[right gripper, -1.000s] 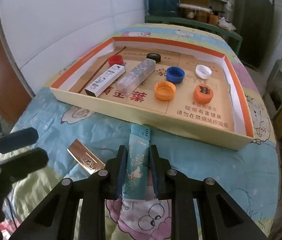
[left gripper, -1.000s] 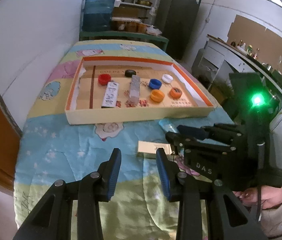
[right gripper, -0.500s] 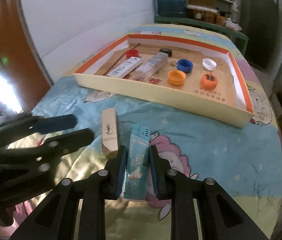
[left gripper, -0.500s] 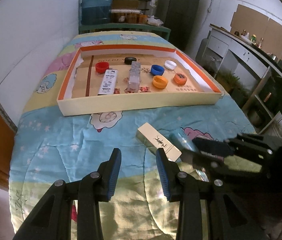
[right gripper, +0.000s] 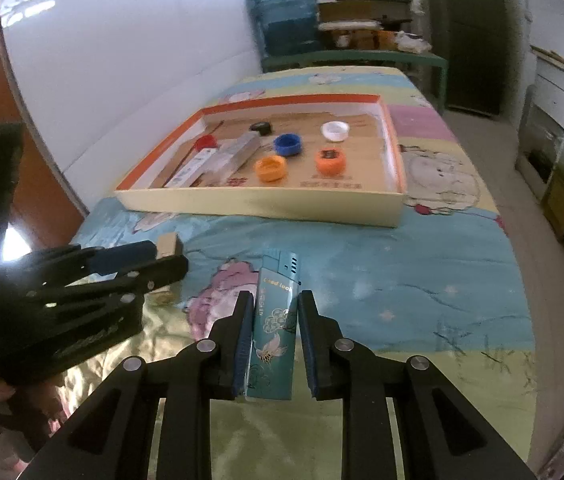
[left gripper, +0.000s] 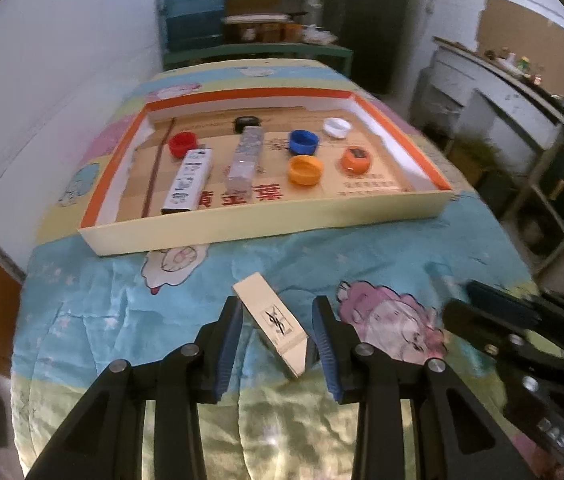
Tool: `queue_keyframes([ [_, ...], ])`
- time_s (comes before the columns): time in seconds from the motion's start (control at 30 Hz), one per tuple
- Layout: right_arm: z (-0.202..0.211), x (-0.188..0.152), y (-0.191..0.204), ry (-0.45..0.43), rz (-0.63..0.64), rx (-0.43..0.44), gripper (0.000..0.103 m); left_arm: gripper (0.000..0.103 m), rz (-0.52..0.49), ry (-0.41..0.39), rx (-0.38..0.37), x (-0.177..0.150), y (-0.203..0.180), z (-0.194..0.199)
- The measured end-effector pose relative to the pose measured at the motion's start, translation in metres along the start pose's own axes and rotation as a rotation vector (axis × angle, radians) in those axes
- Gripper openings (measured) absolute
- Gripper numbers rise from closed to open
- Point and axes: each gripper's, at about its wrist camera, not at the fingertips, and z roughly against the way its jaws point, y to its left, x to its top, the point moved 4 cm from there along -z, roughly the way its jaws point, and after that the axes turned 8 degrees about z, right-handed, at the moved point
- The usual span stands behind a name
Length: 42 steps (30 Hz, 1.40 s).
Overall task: Organize rigid objects
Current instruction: 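Grasp the teal tube with the right tool while the left tool grasps the gold YSL box, then carry the gold YSL box and teal tube with both tools into the box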
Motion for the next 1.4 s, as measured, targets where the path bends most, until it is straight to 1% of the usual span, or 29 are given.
queue_keyframes([
  [0.1,0.003,-0.004,-0.004,-0.012,-0.005,0.009,0.023,0.036,0.03,0.018,0.025,-0.001,0.001,-0.005],
  [0.2,0.004,-0.007,-0.007,-0.023,-0.008,0.022,0.023,0.036,0.051,0.018,0.036,-0.002,0.001,-0.006],
  [0.37,0.004,-0.008,-0.008,-0.038,-0.014,0.038,0.023,0.036,0.096,0.037,0.013,-0.002,0.006,-0.007],
  [0.43,0.005,-0.009,-0.01,-0.043,-0.019,0.045,0.023,0.03,0.084,0.045,-0.008,-0.003,0.004,-0.007],
  [0.5,0.005,-0.011,-0.011,-0.047,-0.027,0.053,0.023,0.024,0.066,0.047,-0.014,-0.004,0.002,-0.005],
  [0.57,0.004,-0.012,-0.012,-0.048,-0.033,0.06,0.023,0.021,0.046,0.046,-0.017,-0.005,0.0,-0.003],
  [0.73,0.004,-0.011,-0.012,-0.05,-0.039,0.071,0.023,0.019,0.031,0.047,-0.026,-0.004,0.001,-0.001],
  [0.9,0.003,-0.008,-0.009,-0.051,-0.033,0.067,0.023,0.019,0.023,0.037,-0.049,-0.003,-0.001,0.002],
  [1.07,0.004,-0.002,-0.007,-0.053,-0.021,0.058,0.023,0.019,0.016,0.006,-0.072,0.005,-0.003,0.013],
  [1.4,0.01,0.028,-0.002,-0.071,0.034,0.006,0.023,0.019,0.01,-0.06,-0.113,0.031,0.002,0.034],
])
